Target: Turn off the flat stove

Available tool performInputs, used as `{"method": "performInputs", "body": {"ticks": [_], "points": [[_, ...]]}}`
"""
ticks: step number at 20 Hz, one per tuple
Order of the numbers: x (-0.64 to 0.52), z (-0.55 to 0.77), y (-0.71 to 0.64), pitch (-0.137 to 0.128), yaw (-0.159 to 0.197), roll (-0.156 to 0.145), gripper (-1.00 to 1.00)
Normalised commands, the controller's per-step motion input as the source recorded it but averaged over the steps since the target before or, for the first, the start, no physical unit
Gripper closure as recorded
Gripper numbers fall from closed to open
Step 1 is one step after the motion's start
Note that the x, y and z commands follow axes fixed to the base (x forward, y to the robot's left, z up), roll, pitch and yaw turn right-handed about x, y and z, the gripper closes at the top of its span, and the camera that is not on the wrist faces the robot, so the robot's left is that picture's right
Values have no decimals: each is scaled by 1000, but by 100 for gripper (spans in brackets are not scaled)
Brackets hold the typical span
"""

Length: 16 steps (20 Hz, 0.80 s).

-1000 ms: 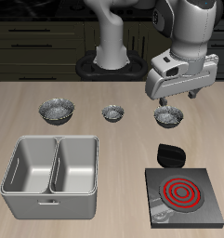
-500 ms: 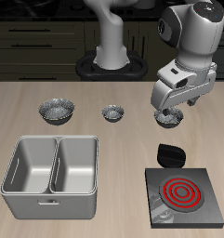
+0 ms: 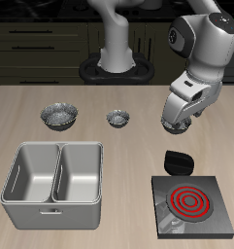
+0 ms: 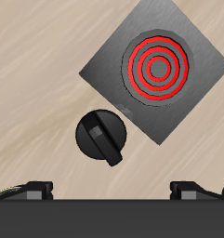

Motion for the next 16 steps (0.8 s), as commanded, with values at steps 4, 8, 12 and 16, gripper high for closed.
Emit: {"method": "performInputs", "body": {"ticks": [4,8,12,16], "points": [[-23,-175,76,-15,83,-25,-100],[-18,-140,39,-11,67,-9,-100],[-15,-120,3,-30,69,-17,-100],[-30,-122,5,11,7,9,-100]]}}
